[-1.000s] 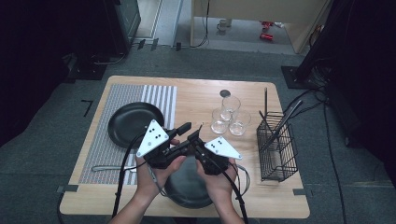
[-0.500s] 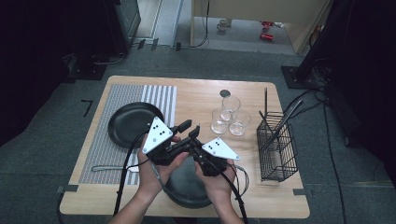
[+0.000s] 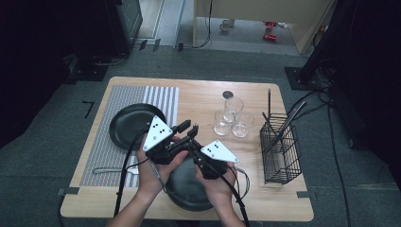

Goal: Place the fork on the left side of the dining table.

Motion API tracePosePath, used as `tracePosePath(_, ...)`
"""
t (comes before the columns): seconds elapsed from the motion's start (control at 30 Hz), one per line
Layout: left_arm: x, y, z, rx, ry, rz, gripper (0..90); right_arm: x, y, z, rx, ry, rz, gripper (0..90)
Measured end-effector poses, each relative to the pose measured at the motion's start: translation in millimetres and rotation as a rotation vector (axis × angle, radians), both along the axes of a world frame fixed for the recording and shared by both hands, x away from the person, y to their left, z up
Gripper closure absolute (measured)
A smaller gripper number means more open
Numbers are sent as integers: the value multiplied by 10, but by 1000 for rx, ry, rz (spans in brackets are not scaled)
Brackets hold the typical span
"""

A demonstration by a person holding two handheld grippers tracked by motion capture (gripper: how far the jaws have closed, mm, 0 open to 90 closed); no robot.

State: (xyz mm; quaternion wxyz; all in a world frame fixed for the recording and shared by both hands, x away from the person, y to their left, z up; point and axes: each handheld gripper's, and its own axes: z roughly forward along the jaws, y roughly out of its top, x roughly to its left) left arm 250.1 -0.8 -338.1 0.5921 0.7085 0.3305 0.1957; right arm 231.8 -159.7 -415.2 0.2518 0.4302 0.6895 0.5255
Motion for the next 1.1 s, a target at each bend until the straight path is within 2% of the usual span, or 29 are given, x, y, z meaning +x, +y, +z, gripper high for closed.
tracePosePath(0.2, 22, -16, 0, 32, -5, 32, 745, -16, 17, -10, -10, 0, 13, 864)
tracePosePath(0.3, 34, 0, 19, 51, -13, 46, 838, -12, 31, -19, -17, -4, 19, 863)
tracePosePath(0.5, 41, 47, 36, 21, -6, 22, 883, -14, 70, -15, -15, -18, 20, 852)
tracePosePath(0.57, 40, 68, 46, 15, -17, 33, 885, -20, 76, -15, -13, -20, 15, 815)
tracePosePath(0.63, 58, 122, 69, -24, -15, 26, 885, -18, 67, -20, -12, -13, 19, 758)
tracePosePath(0.77, 88, 205, 111, -36, -31, 52, 885, -23, 8, -30, 3, -7, 19, 612)
tracePosePath(1.0, 148, 349, 136, -31, -43, 94, 885, -77, -257, -40, 9, 0, -16, 447)
tracePosePath(1.1, 181, 414, 137, -36, -48, 107, 885, -113, -399, -75, -2, 21, -37, 394)
